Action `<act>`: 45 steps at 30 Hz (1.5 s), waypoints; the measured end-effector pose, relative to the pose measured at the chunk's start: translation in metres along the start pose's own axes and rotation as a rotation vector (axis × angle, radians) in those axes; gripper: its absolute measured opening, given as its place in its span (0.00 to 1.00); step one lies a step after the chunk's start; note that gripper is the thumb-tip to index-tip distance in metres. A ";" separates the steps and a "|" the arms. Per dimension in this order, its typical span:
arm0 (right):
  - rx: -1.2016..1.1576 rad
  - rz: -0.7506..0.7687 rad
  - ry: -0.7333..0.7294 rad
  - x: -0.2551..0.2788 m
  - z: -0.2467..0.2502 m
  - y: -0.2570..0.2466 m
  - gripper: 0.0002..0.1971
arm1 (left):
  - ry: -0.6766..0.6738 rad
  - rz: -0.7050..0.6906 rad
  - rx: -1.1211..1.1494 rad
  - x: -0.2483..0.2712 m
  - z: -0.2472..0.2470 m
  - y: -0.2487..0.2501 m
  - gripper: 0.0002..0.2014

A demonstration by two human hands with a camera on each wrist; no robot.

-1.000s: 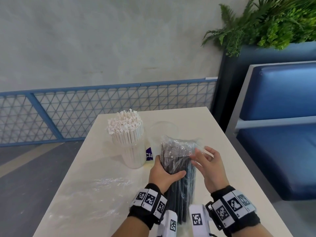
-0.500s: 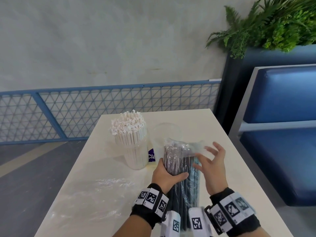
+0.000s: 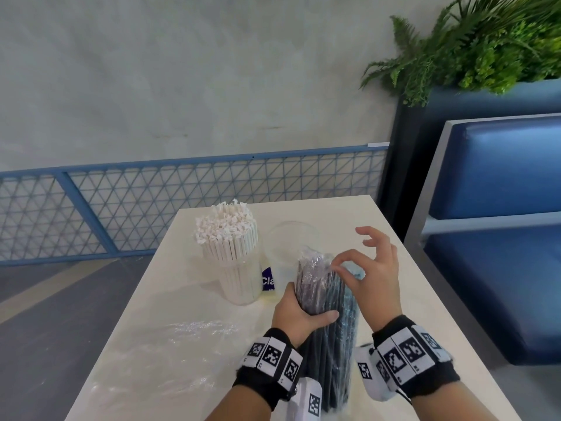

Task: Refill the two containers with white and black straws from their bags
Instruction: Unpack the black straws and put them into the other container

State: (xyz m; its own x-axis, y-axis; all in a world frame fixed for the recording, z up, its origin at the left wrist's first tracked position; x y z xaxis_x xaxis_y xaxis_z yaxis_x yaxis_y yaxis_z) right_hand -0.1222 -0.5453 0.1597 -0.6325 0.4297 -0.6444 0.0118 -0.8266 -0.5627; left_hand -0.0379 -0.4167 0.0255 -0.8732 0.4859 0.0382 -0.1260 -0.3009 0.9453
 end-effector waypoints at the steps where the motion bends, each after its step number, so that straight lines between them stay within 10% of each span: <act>1: -0.010 -0.014 -0.003 -0.002 0.000 0.000 0.08 | -0.004 -0.004 -0.003 0.000 0.000 0.003 0.34; 7: -0.118 -0.161 0.130 -0.034 0.032 0.019 0.07 | -0.057 -0.017 -0.024 0.003 -0.001 0.002 0.37; 13: -0.211 -0.307 -0.129 -0.064 0.015 0.041 0.06 | -0.121 -0.019 0.003 0.008 -0.005 0.004 0.40; 19: -0.568 -0.428 -0.082 -0.083 0.019 0.054 0.11 | -0.143 -0.041 0.008 0.013 0.006 0.012 0.35; 25: -0.396 -0.077 -0.180 -0.070 0.014 -0.014 0.02 | -0.035 -0.078 0.104 0.010 0.035 0.037 0.34; 30: -0.191 0.200 -0.307 -0.060 -0.010 -0.070 0.14 | 0.111 -0.182 0.124 0.010 0.091 0.073 0.34; 38: -0.180 0.268 -0.306 -0.054 -0.059 -0.120 0.08 | 0.201 -0.220 -0.025 0.024 0.160 0.049 0.37; 45: 0.043 0.239 -0.812 -0.010 -0.147 -0.129 0.19 | 0.188 -0.089 0.007 0.031 0.168 -0.024 0.42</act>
State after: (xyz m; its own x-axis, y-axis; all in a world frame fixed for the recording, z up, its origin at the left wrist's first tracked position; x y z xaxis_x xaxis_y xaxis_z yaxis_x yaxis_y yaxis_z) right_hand -0.0030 -0.3898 0.1625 -0.9769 -0.1391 -0.1624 0.1967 -0.8823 -0.4277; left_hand 0.0170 -0.2569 0.0583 -0.9314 0.3481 -0.1064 -0.2042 -0.2575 0.9445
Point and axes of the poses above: each hand's wrist, its own x-axis away from the middle knuckle, its own z-axis out of the back of the hand, y = z × x, the point moved 10 cm from there along -x, towards the middle knuckle, and after that the axes turned 3 degrees about -z, right-handed, at the moved point
